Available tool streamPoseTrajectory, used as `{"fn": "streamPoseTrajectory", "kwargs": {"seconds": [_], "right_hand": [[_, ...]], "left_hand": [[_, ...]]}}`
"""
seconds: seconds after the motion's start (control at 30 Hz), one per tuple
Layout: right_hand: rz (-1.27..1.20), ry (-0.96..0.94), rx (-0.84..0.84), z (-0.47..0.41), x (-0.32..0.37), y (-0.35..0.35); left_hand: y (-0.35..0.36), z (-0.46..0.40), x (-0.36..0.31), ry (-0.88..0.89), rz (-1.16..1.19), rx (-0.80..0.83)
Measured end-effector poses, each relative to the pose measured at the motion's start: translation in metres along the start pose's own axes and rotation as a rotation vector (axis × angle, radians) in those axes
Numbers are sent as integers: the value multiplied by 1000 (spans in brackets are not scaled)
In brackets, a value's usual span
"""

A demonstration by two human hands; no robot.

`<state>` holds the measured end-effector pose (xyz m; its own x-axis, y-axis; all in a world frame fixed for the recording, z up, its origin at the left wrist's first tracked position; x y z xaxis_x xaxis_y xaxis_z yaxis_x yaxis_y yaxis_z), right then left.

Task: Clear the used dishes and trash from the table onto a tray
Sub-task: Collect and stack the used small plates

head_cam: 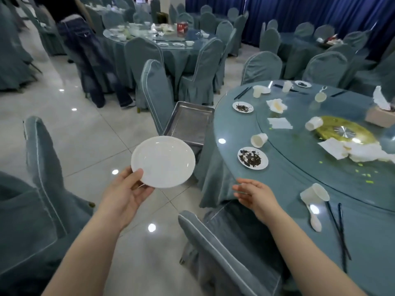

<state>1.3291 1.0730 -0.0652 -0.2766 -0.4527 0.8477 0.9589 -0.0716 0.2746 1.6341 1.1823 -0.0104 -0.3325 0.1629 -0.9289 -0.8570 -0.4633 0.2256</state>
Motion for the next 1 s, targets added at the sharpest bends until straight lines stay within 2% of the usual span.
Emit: {"fn": "streamPoseTrajectory", "kwargs": {"seconds": [0.2,0.37,0.6,0.73,1.0], "right_hand": [[29,28,-200,-36,-13,-2],[28,85,-394,-104,-20,-14],[-87,148,-646,-207,-15,-21],[-217,157,-775,-241,-8,-26],[-429,174,-860,-255,-23,-1]], "left_hand": [[-24,-50,-13,-47,29,31],[-27,-113,-17,-111,-15,80],[-22,-224,-52,-103,-195,157],[-17,-274,-61,-123,-200,165],[0,-361,-47,-243,-187,254]]}}
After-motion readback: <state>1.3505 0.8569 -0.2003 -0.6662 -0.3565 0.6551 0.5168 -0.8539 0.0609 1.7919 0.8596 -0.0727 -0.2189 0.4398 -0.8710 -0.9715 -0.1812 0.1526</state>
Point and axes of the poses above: each hand's wrist, its own z-axis away from the middle knuckle, its own y-axis out of the palm, x = y × z, the point moved 3 cm from there along -z, towards the middle knuckle, and after that the axes turned 14 degrees about -z, right-handed, at the moved point
